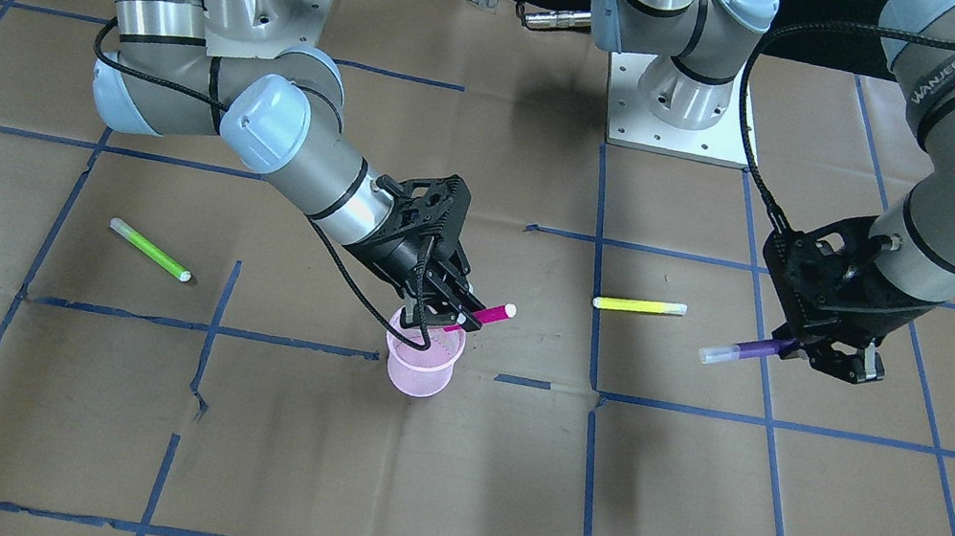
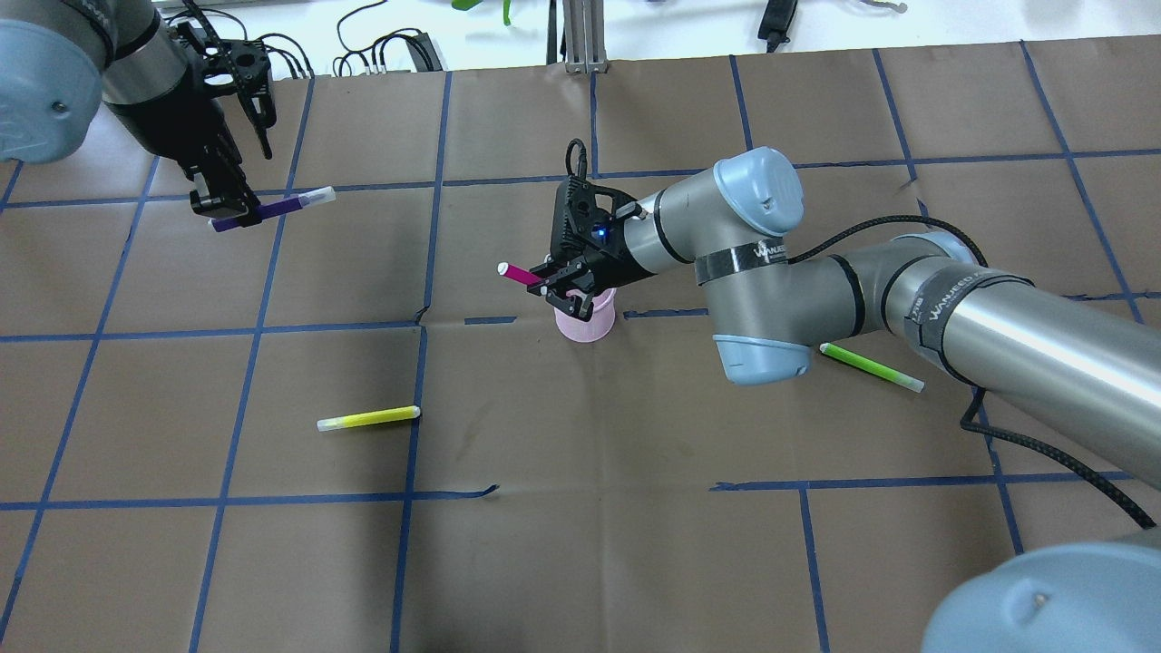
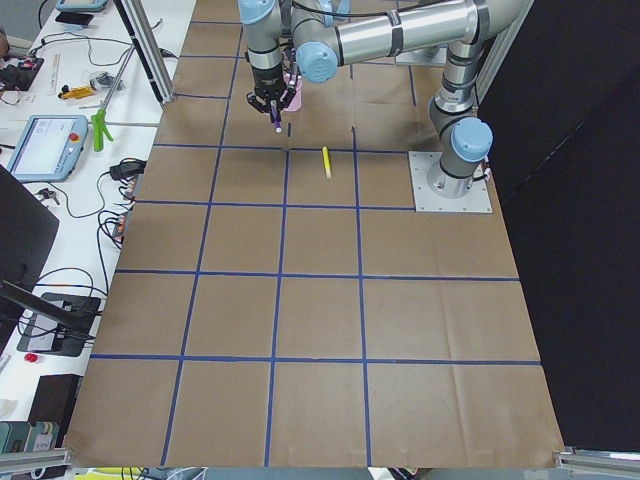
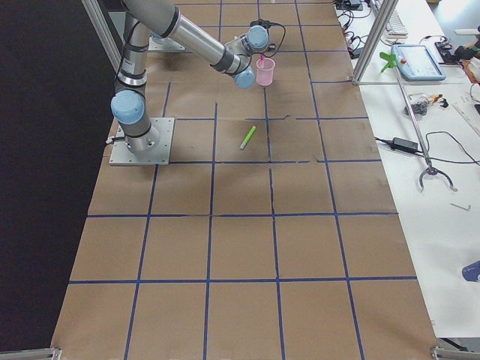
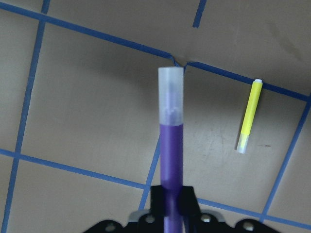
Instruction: Insert purple and pink pens into pink cup
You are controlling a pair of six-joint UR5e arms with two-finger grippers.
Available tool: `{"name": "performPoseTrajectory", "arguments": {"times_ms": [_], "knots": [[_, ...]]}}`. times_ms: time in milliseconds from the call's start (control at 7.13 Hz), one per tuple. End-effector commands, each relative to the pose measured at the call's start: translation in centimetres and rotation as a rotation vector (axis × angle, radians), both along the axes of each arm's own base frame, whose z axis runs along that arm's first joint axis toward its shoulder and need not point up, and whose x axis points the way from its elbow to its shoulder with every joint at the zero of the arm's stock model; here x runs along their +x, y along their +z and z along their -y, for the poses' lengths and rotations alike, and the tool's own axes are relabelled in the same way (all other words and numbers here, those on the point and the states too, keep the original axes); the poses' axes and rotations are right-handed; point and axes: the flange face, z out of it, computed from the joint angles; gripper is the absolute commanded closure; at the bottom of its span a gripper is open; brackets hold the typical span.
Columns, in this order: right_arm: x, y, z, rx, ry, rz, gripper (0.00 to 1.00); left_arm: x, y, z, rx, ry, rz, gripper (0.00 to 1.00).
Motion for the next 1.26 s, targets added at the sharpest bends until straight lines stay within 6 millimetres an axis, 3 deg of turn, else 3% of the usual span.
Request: {"name": "performPoseTrajectory", "arguments": {"times_ms": [0,140,421,561,842,1122], "knots": [[-1.4,-0.2,0.7,0.014,-0.032,0.005,0.91,0.0,0.1,0.0,-0.002,0.000,0.002,0.90],[-1.4,-0.3,0.7,0.015,-0.033,0.002,0.90,0.0,0.1,0.0,-0.002,0.000,0.002,0.90],[-1.2,-0.1,0.6,0.054,-0.069,0.014,0.39,0.1,0.1,0.0,-0.001,0.001,0.003,0.90],[-1.2,0.1,0.6,0.057,-0.076,0.017,0.28,0.1,0.1,0.0,-0.001,0.001,0.003,0.90],[-1.3,1.0,1.0,0.045,-0.084,0.009,0.18,0.1,0.2,-0.1,-0.003,0.003,0.005,0.90],[-2.7,5.5,2.2,0.098,-0.170,-0.097,0.13,0.1,0.0,0.0,0.001,0.001,0.007,0.90]]}}
